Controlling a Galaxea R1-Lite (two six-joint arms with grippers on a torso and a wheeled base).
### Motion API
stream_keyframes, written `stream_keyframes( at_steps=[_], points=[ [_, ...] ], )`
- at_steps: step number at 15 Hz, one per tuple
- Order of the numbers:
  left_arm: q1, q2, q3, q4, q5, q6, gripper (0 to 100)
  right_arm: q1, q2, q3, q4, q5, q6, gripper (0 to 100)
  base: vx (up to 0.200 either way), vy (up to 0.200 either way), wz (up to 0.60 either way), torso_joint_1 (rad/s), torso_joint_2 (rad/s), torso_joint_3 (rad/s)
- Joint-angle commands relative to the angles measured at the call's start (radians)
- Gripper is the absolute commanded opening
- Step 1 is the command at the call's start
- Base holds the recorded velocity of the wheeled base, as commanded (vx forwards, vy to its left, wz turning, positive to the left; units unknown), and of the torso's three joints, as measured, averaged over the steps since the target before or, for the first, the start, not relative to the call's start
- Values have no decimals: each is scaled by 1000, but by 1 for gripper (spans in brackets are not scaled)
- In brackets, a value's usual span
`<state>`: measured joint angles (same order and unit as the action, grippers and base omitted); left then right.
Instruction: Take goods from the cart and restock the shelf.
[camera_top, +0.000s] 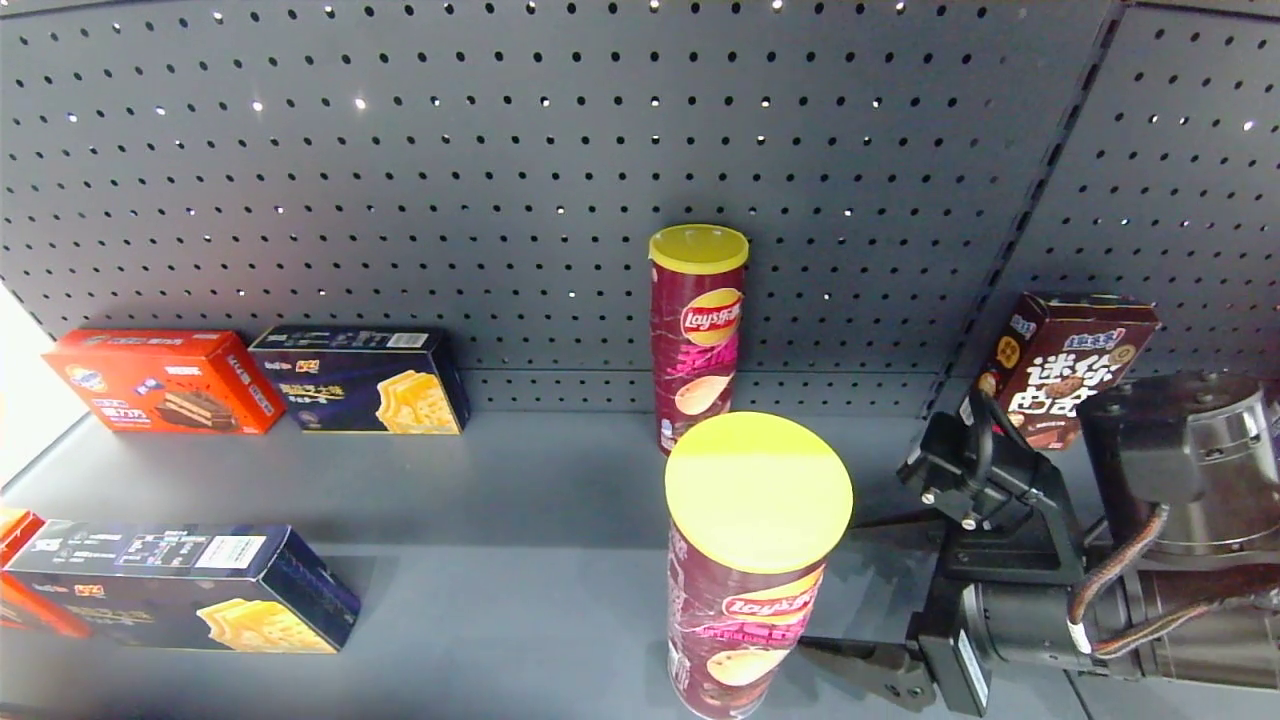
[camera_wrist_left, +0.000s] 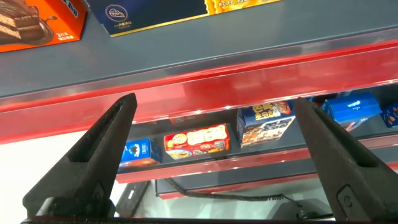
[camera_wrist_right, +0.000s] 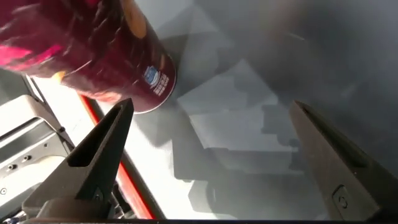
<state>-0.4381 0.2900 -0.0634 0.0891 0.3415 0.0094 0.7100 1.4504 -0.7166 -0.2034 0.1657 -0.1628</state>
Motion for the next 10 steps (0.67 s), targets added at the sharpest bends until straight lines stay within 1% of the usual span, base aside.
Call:
stream_keyframes(
  at_steps=[1, 4, 6, 7, 10],
  points=[
    [1, 1, -1, 0, 1, 0, 100, -11, 27, -17, -2, -6, -1, 100, 0, 0, 0, 0, 0, 0],
    [1, 1, 1, 0, 1, -2, 100, -9, 36, -27, -2, -6, -1, 100, 0, 0, 0, 0, 0, 0],
    [1, 1, 1, -2, 1, -19, 100, 2, 36, -24, -2, -6, -1, 100, 0, 0, 0, 0, 0, 0],
    [2, 1, 1, -2, 1, -22, 100, 11, 36, -23, -2, -6, -1, 100, 0, 0, 0, 0, 0, 0],
    [2, 1, 1, 0, 1, -22, 100, 31, 36, -20, -2, -5, -1, 100, 0, 0, 0, 0, 0, 0]
  ],
)
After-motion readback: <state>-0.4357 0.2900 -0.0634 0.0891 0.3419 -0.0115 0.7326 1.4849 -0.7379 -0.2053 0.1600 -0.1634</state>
